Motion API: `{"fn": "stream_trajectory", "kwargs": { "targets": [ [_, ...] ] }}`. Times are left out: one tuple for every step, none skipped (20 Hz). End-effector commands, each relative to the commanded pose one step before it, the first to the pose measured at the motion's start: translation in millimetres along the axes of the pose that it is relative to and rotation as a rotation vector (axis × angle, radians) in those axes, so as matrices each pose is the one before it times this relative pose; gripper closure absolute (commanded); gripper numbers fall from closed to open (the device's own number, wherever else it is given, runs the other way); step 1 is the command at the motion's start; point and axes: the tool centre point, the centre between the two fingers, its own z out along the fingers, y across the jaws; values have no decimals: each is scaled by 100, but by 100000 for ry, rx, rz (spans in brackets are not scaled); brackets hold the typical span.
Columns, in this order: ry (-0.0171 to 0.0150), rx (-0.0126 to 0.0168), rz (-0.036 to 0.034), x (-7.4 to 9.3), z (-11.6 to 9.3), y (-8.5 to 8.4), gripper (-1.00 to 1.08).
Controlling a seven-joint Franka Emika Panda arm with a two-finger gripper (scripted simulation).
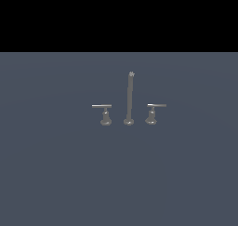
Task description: Turn on the faucet by rotating a designated handle.
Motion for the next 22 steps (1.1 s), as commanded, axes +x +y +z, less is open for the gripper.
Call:
{"fn": "stream_trajectory", "kwargs": {
  "targets": [
    [-105, 172, 5373, 500, 1444, -1247, 108],
    [-45, 50, 2085, 204, 566, -498, 108],
    [-46, 51, 2084, 205, 566, -499, 108],
    [-46, 53, 2082, 206, 566, -499, 108],
    [-47, 54, 2077, 206, 565, -500, 108],
    [-48, 55, 2074, 207, 564, -499, 108],
    [-48, 56, 2066, 206, 562, -499, 108],
    [-49, 57, 2059, 207, 560, -497, 108],
    [-50, 58, 2049, 207, 558, -496, 108],
    [-50, 58, 2038, 206, 555, -494, 108],
    [-50, 59, 2026, 206, 551, -491, 108],
    [-50, 59, 2013, 206, 547, -488, 108],
    [-50, 59, 1997, 205, 543, -485, 108],
    [-50, 59, 1981, 205, 538, -481, 108],
    [-49, 58, 1964, 204, 533, -477, 108],
    [-48, 57, 1947, 204, 528, -472, 108],
    [-47, 56, 1927, 202, 523, -468, 108],
    [-45, 55, 1907, 201, 517, -463, 108],
    [-44, 53, 1890, 201, 512, -458, 108],
    [-42, 51, 1870, 200, 506, -453, 108],
    [-39, 49, 1853, 200, 501, -448, 108],
    [-37, 46, 1834, 198, 496, -444, 108]
  ]
}}
